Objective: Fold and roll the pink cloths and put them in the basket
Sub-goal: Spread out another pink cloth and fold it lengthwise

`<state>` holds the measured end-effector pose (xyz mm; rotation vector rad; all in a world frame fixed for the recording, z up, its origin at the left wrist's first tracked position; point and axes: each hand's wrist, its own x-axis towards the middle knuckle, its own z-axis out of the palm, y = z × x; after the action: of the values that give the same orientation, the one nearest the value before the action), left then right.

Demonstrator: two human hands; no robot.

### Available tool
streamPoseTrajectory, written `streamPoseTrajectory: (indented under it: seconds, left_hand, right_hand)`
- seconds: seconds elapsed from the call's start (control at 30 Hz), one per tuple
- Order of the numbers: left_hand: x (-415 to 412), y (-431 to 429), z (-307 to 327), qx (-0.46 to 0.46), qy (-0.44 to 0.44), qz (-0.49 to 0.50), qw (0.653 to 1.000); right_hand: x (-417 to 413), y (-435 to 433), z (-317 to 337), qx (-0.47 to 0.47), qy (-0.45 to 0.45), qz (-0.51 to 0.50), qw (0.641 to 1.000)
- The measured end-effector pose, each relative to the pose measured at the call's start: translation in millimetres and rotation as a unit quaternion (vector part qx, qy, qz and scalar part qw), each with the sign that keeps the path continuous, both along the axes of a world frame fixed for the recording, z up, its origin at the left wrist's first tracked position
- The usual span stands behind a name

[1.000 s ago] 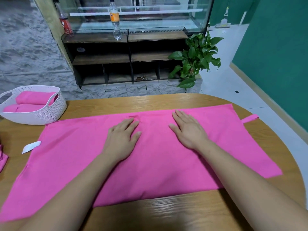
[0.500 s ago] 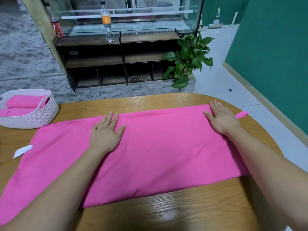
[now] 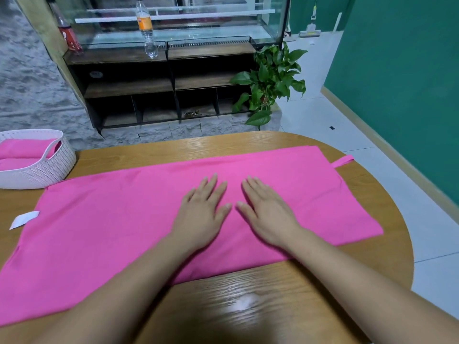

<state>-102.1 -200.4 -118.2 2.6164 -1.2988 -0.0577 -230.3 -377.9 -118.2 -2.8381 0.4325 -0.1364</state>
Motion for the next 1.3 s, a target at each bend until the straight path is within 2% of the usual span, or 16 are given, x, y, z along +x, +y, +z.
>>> streamPoseTrajectory:
  seconds: [0.23,0.47,0.67,0.73,0.87,1.0,1.13,1.3]
  left_hand:
    - [-6,40,-11,0.011,-0.022,0.011,1.000]
    - [19,93,-18,0.008,-0.020,0.077,0.997]
    - [34,129,-17,0.002,-0.012,0.135,0.991]
    - [35,129,-17,0.002,-0.009,0.141,0.990]
    - [33,126,-15,0.003,-0.009,0.141,0.990]
    - [36,134,-15,0.004,-0.005,0.137,0.991]
    - [38,156,-15,0.000,-0.013,0.157,0.988]
    - [49,206,-15,0.000,-0.018,0.203,0.979]
  right_hand:
    - [-46,-18,-11,-0.033,0.010,-0.049,0.998]
    - [-94,-74,-7,-0.026,0.015,-0.149,0.988]
    - [-90,-87,-7,-0.021,0.037,-0.207,0.977]
    - [-73,-70,-2,-0.027,0.018,-0.187,0.982]
    - [-14,-7,9,0.008,-0.018,-0.059,0.998]
    - [52,62,11,0.027,-0.021,0.043,0.999]
    - [87,101,2,0.015,-0.001,0.074,0.997]
    - [85,102,-4,-0.013,-0.005,0.061,0.998]
